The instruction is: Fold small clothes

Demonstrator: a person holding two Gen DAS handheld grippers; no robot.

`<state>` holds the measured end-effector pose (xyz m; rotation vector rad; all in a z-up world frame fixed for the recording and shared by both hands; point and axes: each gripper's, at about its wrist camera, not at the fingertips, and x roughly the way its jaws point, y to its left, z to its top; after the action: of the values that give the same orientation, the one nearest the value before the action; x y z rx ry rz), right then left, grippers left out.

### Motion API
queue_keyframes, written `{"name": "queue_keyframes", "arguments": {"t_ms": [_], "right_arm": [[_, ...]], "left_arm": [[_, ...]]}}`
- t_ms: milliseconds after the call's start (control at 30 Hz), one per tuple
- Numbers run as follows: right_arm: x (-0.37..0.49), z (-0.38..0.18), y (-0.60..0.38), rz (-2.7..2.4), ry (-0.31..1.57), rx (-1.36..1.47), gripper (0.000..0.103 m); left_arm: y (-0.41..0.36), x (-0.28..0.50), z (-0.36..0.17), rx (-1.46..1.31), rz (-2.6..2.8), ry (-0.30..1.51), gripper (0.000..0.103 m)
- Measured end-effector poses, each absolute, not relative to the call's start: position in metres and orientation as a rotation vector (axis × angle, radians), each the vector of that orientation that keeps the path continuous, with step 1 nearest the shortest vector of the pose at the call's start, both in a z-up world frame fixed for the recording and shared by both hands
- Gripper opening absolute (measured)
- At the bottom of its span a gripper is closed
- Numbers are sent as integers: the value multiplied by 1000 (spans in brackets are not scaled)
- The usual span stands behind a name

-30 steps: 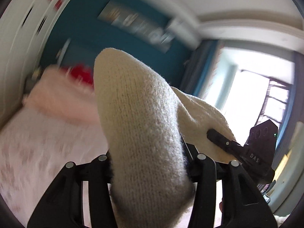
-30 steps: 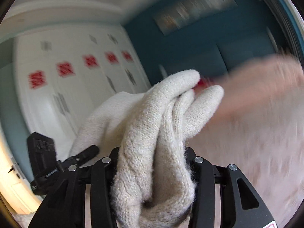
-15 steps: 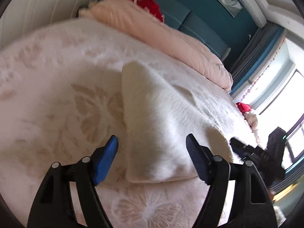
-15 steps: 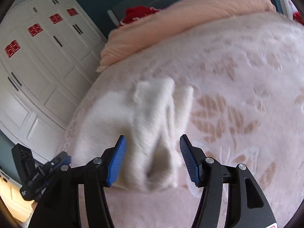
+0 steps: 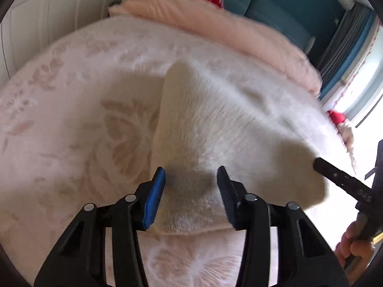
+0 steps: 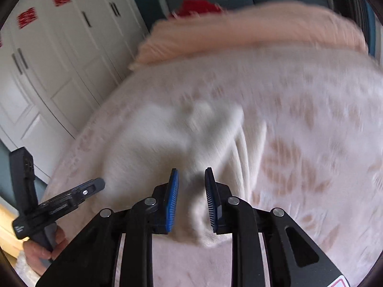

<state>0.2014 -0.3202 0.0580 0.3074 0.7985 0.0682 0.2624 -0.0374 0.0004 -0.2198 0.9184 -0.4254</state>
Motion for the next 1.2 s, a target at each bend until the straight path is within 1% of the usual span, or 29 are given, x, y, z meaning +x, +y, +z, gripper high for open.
{"name": "queue_keyframes", "arguments": {"t_ms": [67, 133, 167, 200, 233, 267, 300, 333, 433, 467, 500, 533, 567, 600, 633, 667, 700, 733, 800, 867, 933, 967, 1033, 1067, 1100, 1167, 1200], "right_arm": [[214, 67, -321, 85, 795, 346, 20], [239, 52, -328, 54, 847, 364, 20], [249, 35, -332, 29, 894, 360, 20], [262, 15, -334, 8, 962, 357, 16], [274, -16, -338, -11, 1052, 361, 14], [275, -22, -340, -5, 1050, 382, 13], [272, -19, -343, 2, 1031, 406, 13], [268, -8, -343, 5, 1018, 421, 13], [237, 31, -336, 24, 914, 402, 20], [222, 40, -334, 16, 890, 374, 32], [208, 43, -334, 0, 875, 361, 56], [197, 42, -336, -8, 869, 370, 64], [190, 40, -338, -8, 874, 381, 67], [186, 35, -339, 2, 889, 393, 67], [182, 26, -338, 10, 919, 403, 67], [188, 17, -341, 5, 936, 401, 66], [191, 5, -340, 2, 970, 390, 49], [194, -12, -340, 19, 1008, 408, 35], [189, -13, -344, 30, 989, 476, 19], [175, 7, -348, 21, 925, 481, 16], [164, 13, -354, -1, 886, 496, 6], [167, 2, -356, -39, 916, 464, 0], [179, -44, -358, -105, 1086, 385, 0], [176, -52, -361, -101, 1099, 426, 0], [170, -46, -364, -101, 1067, 465, 0], [151, -16, -365, -103, 957, 507, 1], [146, -3, -361, -96, 917, 504, 4]], "left_arm": [[-37, 258, 30, -242, -452, 862, 43], [-50, 266, 45, -209, -461, 839, 45], [-58, 271, 45, -180, -459, 847, 46], [-71, 279, 39, -142, -456, 873, 48], [-84, 293, 21, -100, -461, 936, 49], [-95, 304, 6, -78, -452, 987, 48], [-102, 312, -13, -52, -431, 1018, 48], [-106, 311, -16, -18, -403, 994, 48], [-109, 297, -2, 23, -413, 945, 51], [-106, 291, 3, 8, -417, 938, 51], [-101, 283, 8, -20, -433, 932, 53], [-95, 276, 10, -43, -450, 940, 54], [-90, 270, 10, -59, -457, 948, 59], [-85, 264, 10, -81, -460, 955, 63], [-77, 255, 8, -120, -466, 963, 64], [-73, 250, 7, -140, -463, 969, 64], [-69, 245, 4, -155, -455, 975, 64], [-65, 239, -1, -166, -444, 974, 64], [-61, 235, -9, -172, -432, 982, 63], [-60, 233, -14, -169, -426, 992, 58], [-57, 234, -17, -160, -436, 989, 58], [-58, 234, -19, -146, -429, 990, 58], [-62, 238, -29, -108, -416, 999, 59], [-63, 239, -32, -100, -416, 992, 62], [-63, 238, -33, -92, -415, 979, 63], [-61, 231, -27, -81, -422, 940, 63], [-59, 227, -24, -94, -433, 927, 64]]}}
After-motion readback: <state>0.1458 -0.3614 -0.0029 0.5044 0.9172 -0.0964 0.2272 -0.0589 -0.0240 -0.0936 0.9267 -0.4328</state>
